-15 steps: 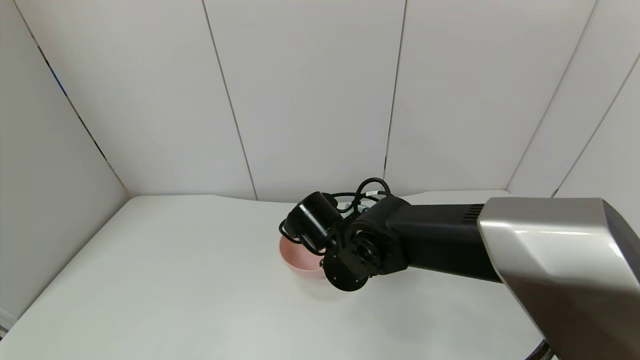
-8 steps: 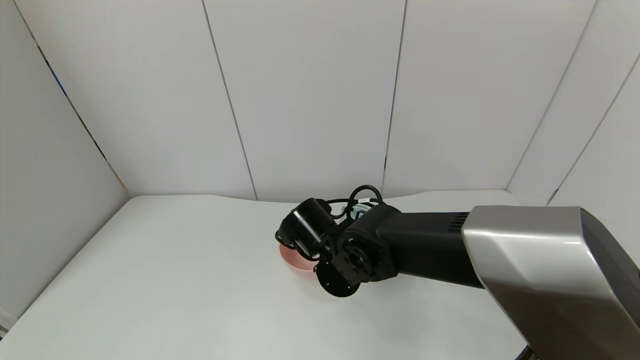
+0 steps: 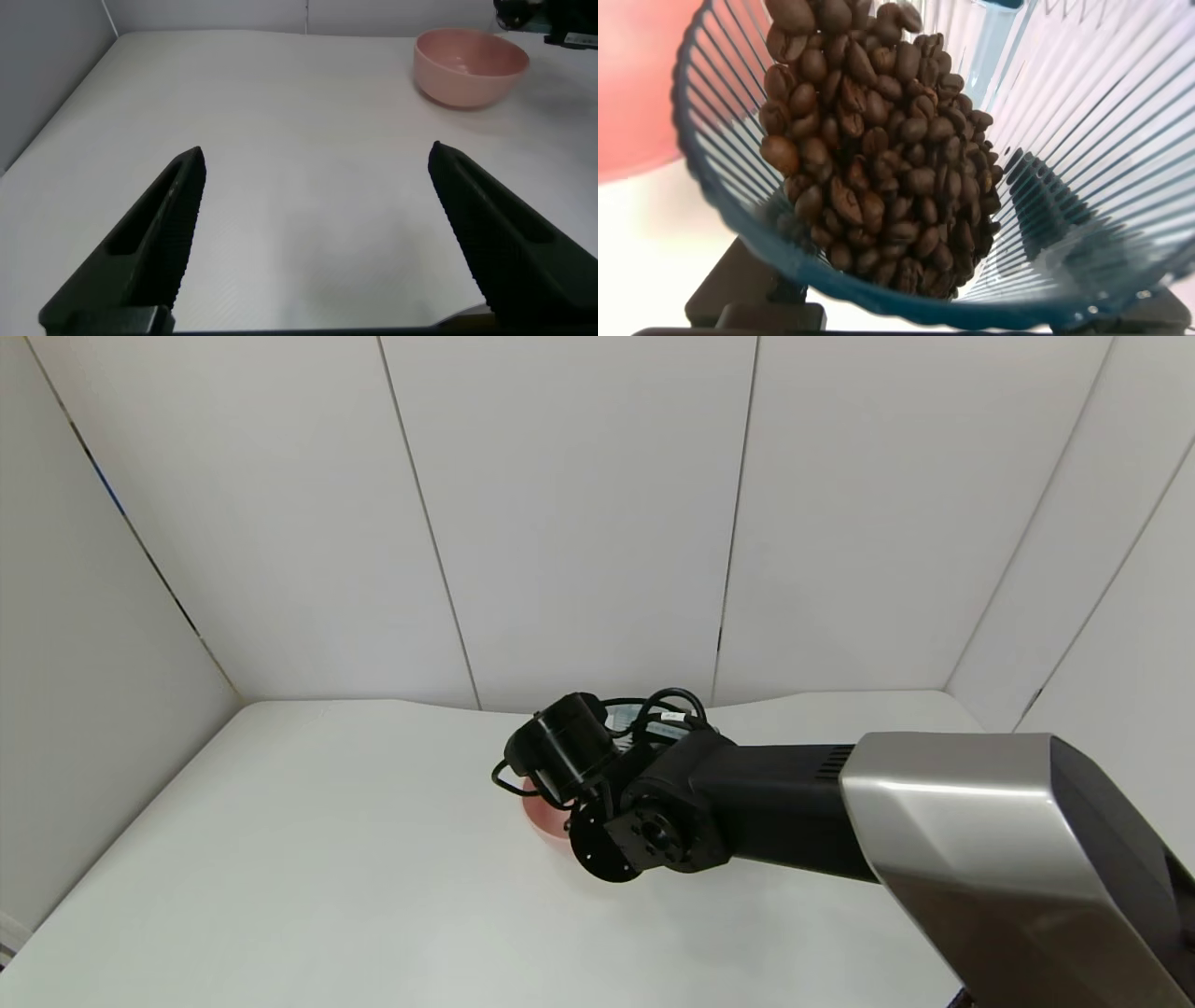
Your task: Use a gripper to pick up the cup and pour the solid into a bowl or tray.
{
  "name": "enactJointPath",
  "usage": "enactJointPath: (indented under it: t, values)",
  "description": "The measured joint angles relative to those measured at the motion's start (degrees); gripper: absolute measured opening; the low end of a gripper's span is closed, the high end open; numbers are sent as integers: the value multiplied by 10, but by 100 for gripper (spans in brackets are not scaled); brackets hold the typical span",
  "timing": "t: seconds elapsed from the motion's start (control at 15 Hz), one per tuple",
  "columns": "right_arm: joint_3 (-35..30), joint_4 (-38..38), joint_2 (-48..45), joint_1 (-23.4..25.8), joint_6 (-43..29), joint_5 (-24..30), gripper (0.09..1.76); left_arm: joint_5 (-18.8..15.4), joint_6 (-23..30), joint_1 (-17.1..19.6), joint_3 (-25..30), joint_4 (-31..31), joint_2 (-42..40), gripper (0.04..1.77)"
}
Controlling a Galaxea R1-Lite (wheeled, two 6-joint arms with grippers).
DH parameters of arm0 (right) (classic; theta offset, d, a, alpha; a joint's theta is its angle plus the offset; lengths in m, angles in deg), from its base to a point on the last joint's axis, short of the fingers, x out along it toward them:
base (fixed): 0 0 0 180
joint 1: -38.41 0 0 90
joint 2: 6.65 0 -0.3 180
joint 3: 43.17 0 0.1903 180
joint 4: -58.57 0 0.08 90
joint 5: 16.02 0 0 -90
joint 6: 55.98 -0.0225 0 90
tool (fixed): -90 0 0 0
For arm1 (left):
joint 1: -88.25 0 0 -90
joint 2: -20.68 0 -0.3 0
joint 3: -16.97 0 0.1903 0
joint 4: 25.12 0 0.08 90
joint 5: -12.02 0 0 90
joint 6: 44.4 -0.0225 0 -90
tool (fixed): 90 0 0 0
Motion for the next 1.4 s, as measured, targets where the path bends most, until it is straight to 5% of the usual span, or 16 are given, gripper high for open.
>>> enactJointPath:
  t: [1.4]
  values:
    - [0,-30,10,-4,99,-74,134,0,0,0,0,0,0,172]
